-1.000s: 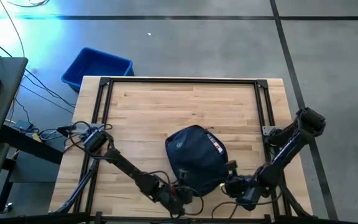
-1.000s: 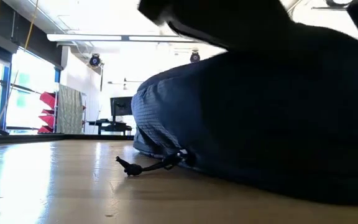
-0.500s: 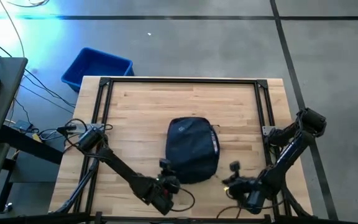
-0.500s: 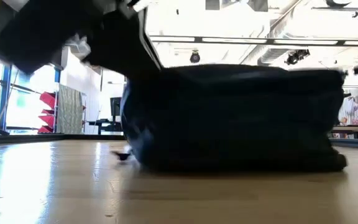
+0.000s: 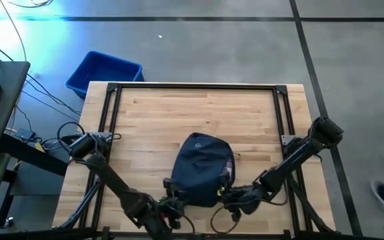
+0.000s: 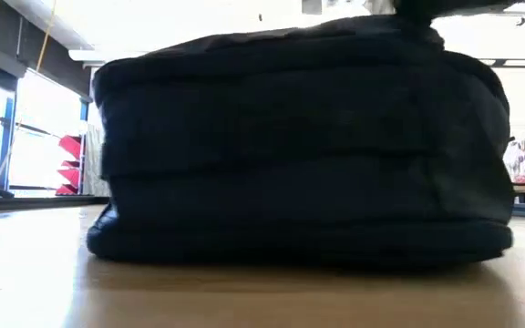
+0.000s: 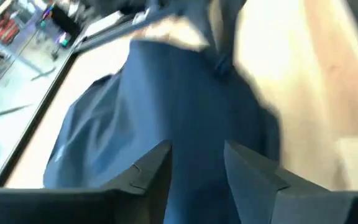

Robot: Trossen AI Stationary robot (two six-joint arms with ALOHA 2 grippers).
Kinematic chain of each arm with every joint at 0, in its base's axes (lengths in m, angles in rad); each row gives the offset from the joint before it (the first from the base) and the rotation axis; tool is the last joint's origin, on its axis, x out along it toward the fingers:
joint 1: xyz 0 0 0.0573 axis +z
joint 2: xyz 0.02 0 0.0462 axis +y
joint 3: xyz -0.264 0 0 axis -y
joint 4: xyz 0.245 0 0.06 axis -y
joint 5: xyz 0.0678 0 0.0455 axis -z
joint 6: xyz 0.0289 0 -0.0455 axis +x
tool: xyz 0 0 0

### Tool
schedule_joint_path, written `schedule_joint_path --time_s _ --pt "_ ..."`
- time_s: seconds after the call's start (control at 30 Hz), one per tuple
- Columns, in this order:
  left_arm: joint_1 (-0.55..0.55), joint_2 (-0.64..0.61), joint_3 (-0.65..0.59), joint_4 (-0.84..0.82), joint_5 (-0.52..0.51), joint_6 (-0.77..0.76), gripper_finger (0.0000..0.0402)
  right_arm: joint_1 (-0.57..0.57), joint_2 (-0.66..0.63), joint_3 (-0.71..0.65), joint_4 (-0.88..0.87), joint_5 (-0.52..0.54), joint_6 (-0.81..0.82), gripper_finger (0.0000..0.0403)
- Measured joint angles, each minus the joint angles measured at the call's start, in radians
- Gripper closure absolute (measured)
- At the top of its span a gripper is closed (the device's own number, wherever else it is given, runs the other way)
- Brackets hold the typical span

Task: Unpack backpack
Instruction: Close the blue backpack

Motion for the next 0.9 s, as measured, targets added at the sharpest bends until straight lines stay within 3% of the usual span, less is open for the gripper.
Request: schedule_joint_path --time_s 0.1,0.3,0.37,0.6,0.7,0.83,0.9 --pt "0.028 0.037 0.002 0.187 0.025 0.137 0.0268 -0.001 -0.003 0.0 -0.002 0.001 -0.002 0.0403" --pt "0.115 0.147 0.001 0.465 0.277 0.341 0.0268 0.029 -0.009 0.0 -0.025 0.002 0.023 0.0403" --pt "0.136 0.168 0.001 0.481 0.318 0.347 0.0268 0.045 -0.009 0.0 -0.055 0.009 0.048 0.0403" --pt "0.168 0.193 0.001 0.467 0.314 0.292 0.0272 0.11 -0.01 0.0 -0.216 0.08 0.176 0.0403" --pt "0.164 0.193 0.001 0.455 0.315 0.295 0.0301 0.129 -0.01 0.0 -0.295 0.081 0.243 0.0403" --pt "0.147 0.193 0.002 0.429 0.31 0.324 0.0378 0.14 -0.01 0.0 -0.446 0.095 0.359 0.0403" --pt "0.136 0.193 0.002 0.42 0.302 0.34 0.0392 0.144 -0.01 0.001 -0.531 0.12 0.422 0.0403"
